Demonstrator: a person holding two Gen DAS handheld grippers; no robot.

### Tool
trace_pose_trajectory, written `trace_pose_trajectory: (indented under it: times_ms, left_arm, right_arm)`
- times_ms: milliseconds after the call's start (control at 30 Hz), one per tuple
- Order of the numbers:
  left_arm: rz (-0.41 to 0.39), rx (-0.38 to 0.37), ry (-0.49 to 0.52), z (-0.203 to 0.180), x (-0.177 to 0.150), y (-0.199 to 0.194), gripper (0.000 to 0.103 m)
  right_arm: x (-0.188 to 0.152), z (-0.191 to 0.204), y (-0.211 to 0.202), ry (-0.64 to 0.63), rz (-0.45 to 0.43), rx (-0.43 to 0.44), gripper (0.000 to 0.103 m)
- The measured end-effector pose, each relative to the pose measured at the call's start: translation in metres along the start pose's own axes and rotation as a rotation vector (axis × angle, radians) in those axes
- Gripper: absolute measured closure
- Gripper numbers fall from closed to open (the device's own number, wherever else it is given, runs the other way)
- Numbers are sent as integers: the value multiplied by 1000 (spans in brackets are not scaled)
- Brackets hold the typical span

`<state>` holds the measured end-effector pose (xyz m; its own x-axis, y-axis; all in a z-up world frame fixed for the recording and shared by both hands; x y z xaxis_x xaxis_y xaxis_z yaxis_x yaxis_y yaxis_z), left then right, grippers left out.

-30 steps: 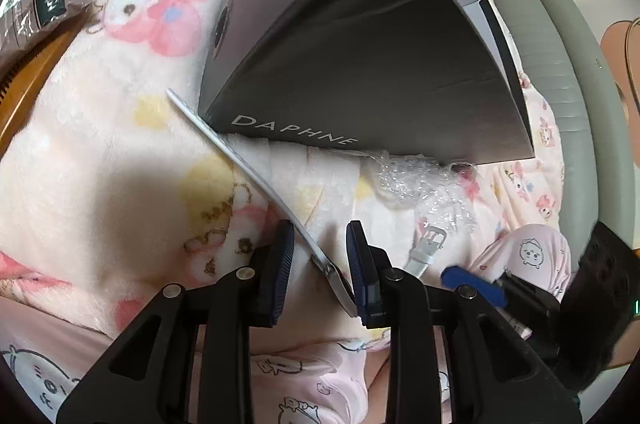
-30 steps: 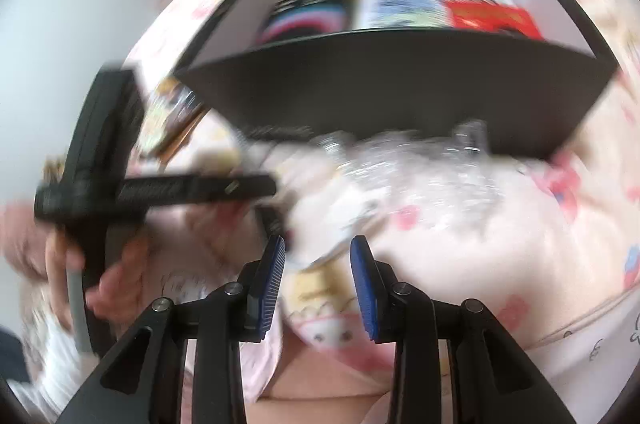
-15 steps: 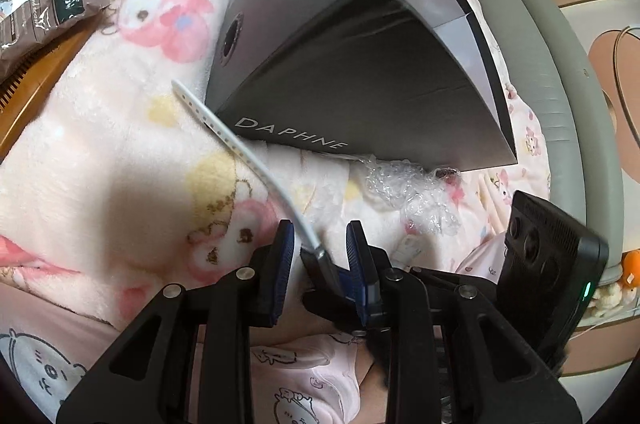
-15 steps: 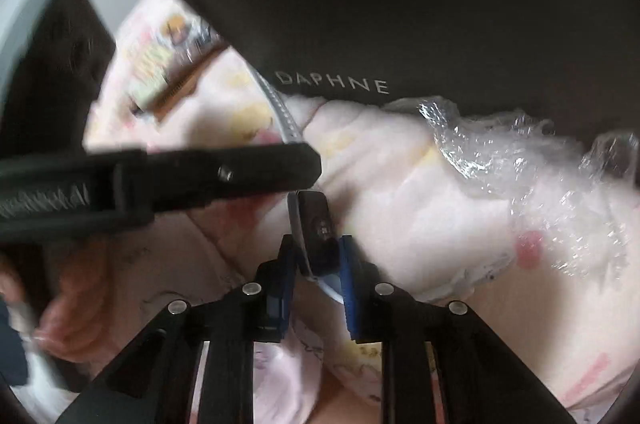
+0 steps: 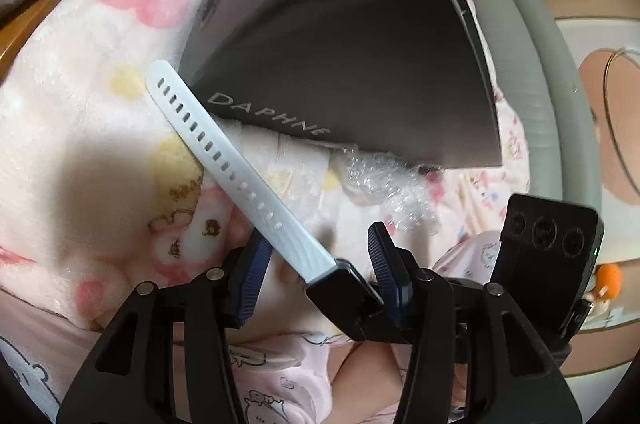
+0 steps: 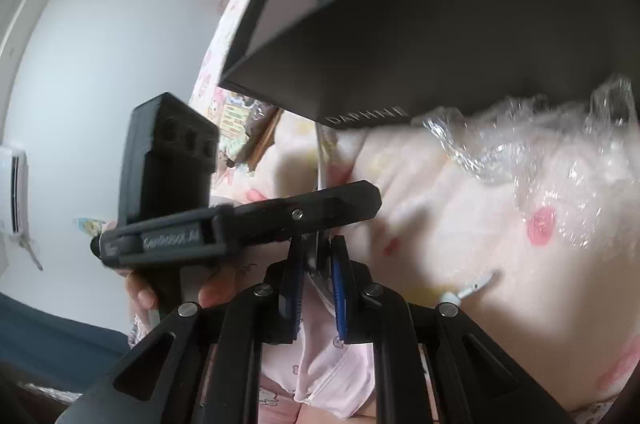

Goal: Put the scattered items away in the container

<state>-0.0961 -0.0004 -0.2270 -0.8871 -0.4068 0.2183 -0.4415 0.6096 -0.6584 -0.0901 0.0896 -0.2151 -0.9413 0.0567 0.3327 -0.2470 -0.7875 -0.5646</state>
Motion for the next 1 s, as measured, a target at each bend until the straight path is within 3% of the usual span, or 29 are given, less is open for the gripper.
trace_pose_trajectory:
  times_ms: [67, 133, 200, 300, 433, 500, 600, 700, 733, 833, 900, 1000]
  left_arm:
    - [-11, 21, 21, 0, 0, 1, 76]
    - [-21, 70, 47, 2, 0, 3, 100]
    - [-36, 133, 66, 6, 1, 4, 100]
    - [-45, 158, 64, 7, 3, 6, 100]
    - [-39, 145, 61, 6, 3, 8, 100]
    - [-32, 138, 48, 6, 3, 8, 99]
    - [-20, 145, 39, 8, 1, 6, 96]
    - [-15, 133, 39, 6, 0, 4, 92]
    - [-17, 122, 33, 5, -1, 4, 85]
    - [-37, 95, 23, 5, -1, -2, 78]
    - [-55, 81, 25, 2, 1, -3, 76]
    - [-70, 64, 34, 4, 4, -4, 73]
  right_arm:
    - [3, -4, -1, 2, -5, -17, 93]
    - [5, -12, -2, 5, -20, -66, 93]
    - [6, -18, -2, -23, -52, -167, 92]
    - [7, -20, -16, -116, -122, -316, 92]
    - [-19, 5, -17, -253, -82, -335, 86]
    - [-29, 8, -19, -316, -38, -365, 75]
    - [-35, 14, 3, -398, -16, -411, 75]
    - [-32, 17, 25, -426, 16, -384, 69]
    - [-32, 12, 35, -439, 30, -408, 68]
    - [-30, -1, 52, -430, 40, -441, 75]
    - [-25, 0, 49, -359, 23, -371, 84]
    - [-16, -2, 40, -197, 15, -227, 89]
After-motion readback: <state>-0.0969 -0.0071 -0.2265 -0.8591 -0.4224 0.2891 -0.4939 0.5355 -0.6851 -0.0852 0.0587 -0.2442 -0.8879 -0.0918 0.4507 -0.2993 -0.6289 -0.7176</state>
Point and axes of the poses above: each gripper's, at about its wrist camera, not at the fingertips, and y roughly the way its jaws point, z to its left, x to its top, the point moved 8 cm from there along y, roughly the way its jaws point, and after that the axes turned 14 degrees about -z, right-handed, at the moved point
